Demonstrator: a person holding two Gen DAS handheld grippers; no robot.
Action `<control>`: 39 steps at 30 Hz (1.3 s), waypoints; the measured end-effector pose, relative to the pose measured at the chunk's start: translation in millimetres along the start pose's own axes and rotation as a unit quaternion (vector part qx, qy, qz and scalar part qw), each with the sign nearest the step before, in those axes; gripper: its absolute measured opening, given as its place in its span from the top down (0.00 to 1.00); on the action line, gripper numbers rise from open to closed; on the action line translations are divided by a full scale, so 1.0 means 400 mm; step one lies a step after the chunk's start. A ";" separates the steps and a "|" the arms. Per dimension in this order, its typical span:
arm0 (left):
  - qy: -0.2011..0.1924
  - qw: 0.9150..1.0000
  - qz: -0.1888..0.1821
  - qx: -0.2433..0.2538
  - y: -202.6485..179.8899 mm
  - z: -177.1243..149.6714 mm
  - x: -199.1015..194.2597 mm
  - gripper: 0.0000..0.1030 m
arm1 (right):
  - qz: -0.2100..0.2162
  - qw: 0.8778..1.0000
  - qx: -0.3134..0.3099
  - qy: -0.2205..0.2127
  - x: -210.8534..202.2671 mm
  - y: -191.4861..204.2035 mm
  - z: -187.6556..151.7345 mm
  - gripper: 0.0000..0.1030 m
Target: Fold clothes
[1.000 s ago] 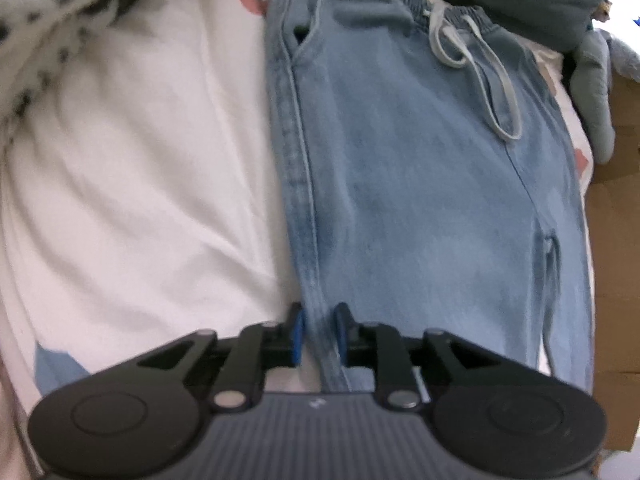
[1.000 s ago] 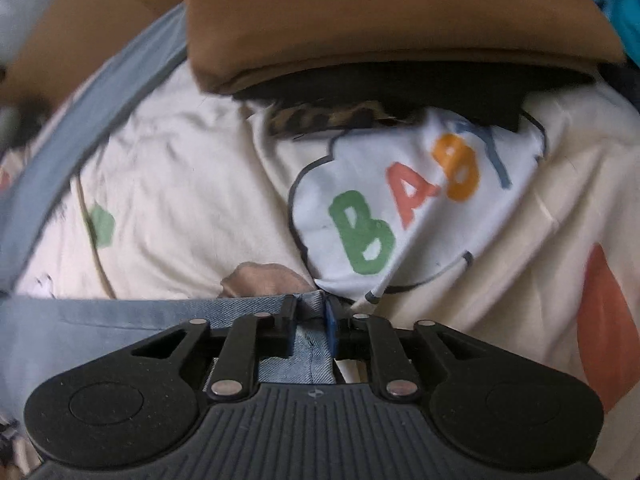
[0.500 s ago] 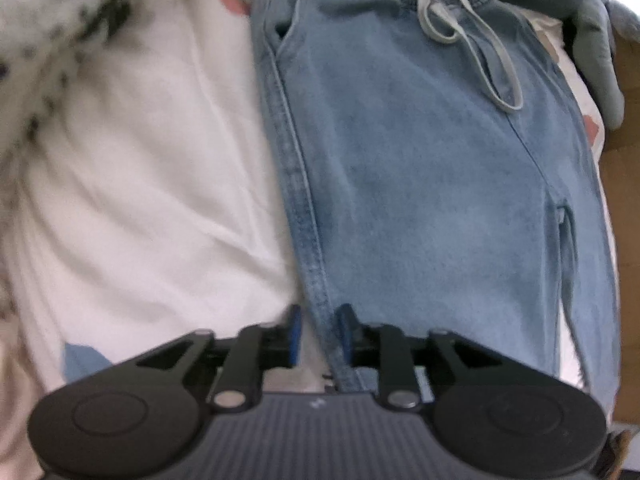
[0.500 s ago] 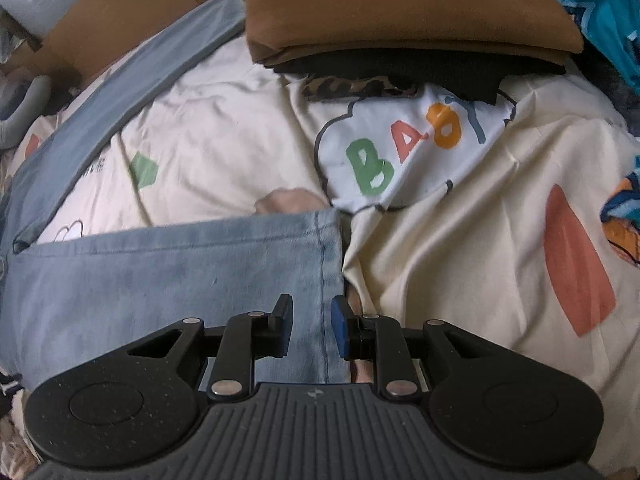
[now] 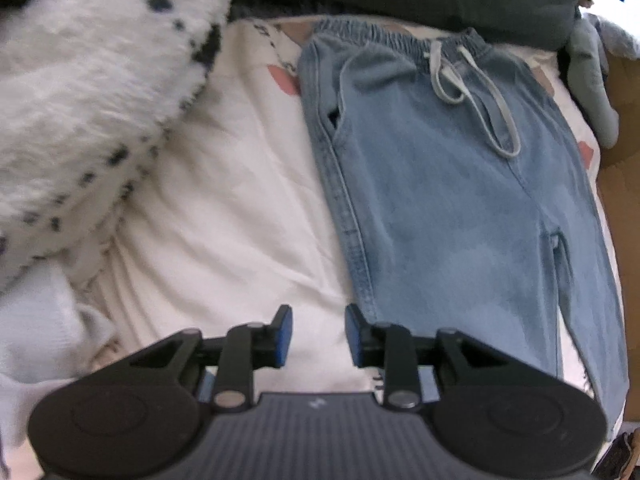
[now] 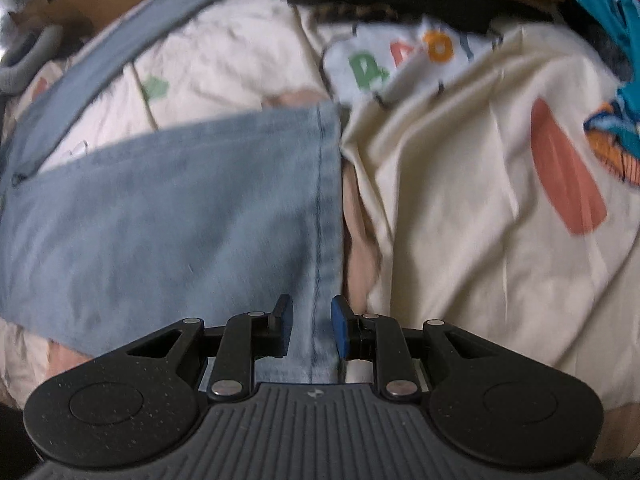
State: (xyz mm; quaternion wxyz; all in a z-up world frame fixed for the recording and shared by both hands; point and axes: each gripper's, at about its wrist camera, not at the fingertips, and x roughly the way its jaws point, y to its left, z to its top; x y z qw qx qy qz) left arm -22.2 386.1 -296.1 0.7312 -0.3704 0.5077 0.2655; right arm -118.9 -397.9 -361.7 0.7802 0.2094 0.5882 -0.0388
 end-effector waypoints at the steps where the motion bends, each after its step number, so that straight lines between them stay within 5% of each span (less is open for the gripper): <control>1: -0.002 1.000 -0.001 0.001 0.003 0.004 -0.007 0.71 | 0.000 1.000 -0.002 0.007 0.009 0.000 -0.008 0.73; 6: -0.014 1.000 -0.008 0.007 0.005 0.006 -0.050 0.67 | -0.008 0.999 0.011 0.031 0.036 -0.016 -0.038 0.59; 11: -0.021 1.000 -0.010 0.015 -0.007 -0.017 -0.081 0.67 | 0.001 0.999 0.014 0.030 0.044 -0.019 -0.059 0.59; 17: -0.020 1.000 -0.009 0.019 -0.024 -0.046 -0.094 0.67 | -0.012 0.998 0.015 0.063 0.038 -0.009 -0.034 0.93; 26: -0.029 0.999 -0.014 0.029 -0.040 -0.040 -0.115 0.67 | -0.048 0.995 0.003 0.084 0.000 -0.009 -0.042 1.00; 28: -0.031 0.999 -0.016 0.029 -0.045 -0.030 -0.117 0.67 | -0.081 0.992 0.001 0.094 0.012 -0.015 -0.054 1.00; 31: -0.032 0.998 -0.024 0.041 -0.064 -0.009 -0.111 0.67 | -0.041 0.996 0.021 0.078 -0.014 -0.036 -0.064 1.00; 34: -0.033 0.997 -0.029 0.064 -0.092 0.015 -0.087 0.66 | -0.044 0.997 -0.008 0.055 -0.057 -0.026 -0.062 0.99; 39: -0.023 0.995 -0.037 0.086 -0.143 0.047 -0.024 0.66 | -0.042 0.999 -0.022 0.014 -0.098 -0.012 -0.044 0.84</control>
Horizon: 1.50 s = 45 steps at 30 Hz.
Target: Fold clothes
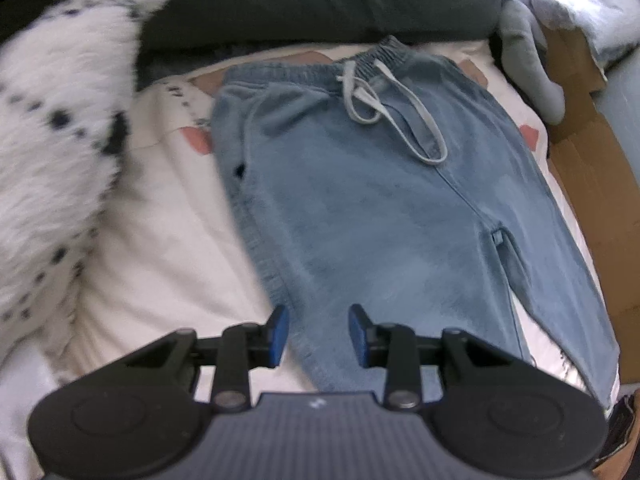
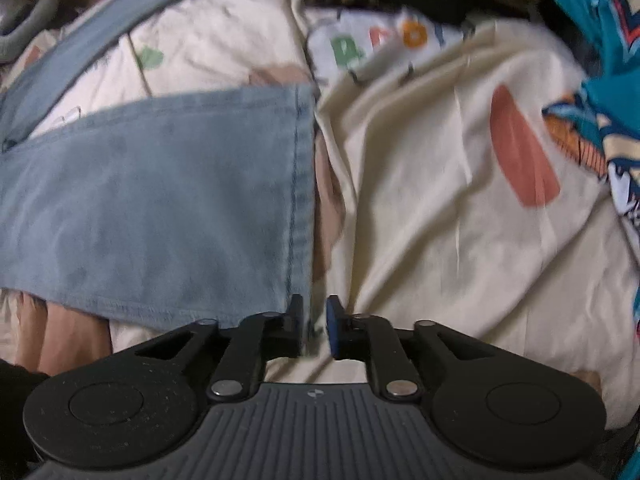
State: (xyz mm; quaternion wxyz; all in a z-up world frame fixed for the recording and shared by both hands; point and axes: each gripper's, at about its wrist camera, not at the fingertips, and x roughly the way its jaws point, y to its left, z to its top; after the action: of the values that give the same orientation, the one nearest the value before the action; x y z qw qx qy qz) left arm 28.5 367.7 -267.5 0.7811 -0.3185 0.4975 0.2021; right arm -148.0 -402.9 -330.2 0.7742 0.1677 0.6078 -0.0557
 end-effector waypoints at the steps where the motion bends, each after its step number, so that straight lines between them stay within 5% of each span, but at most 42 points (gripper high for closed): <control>1: 0.000 1.000 -0.005 0.005 -0.010 0.007 0.011 0.65 | 0.000 1.000 -0.001 -0.009 -0.003 0.006 0.007 0.84; 5: -0.003 0.999 -0.012 0.029 -0.049 0.037 0.056 0.52 | 0.002 0.999 -0.002 -0.037 -0.005 0.030 0.041 0.81; 15: -0.012 0.997 -0.014 0.071 -0.111 0.112 0.143 0.52 | -0.007 0.997 -0.031 -0.071 0.044 0.120 0.113 0.80; 24: -0.018 0.995 0.009 0.102 -0.142 0.177 0.251 0.54 | -0.001 0.998 -0.057 -0.031 0.137 0.188 0.153 0.80; 36: -0.038 0.992 0.107 0.062 -0.020 0.281 0.312 0.68 | -0.012 0.998 -0.061 -0.013 0.204 0.204 0.181 0.72; 44: -0.031 0.995 0.095 0.018 0.033 0.384 0.319 0.83 | -0.005 0.998 -0.062 -0.011 0.209 0.198 0.176 0.72; 45: -0.030 0.994 0.104 0.013 0.039 0.400 0.321 0.92 | -0.004 0.998 -0.062 -0.011 0.210 0.197 0.177 0.72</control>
State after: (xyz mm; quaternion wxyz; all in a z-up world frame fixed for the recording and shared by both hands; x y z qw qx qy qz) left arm 176.6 490.5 -340.3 0.7748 -0.2483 0.5068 0.2849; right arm -38.3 -342.2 -381.1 0.7893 0.1158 0.6026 -0.0228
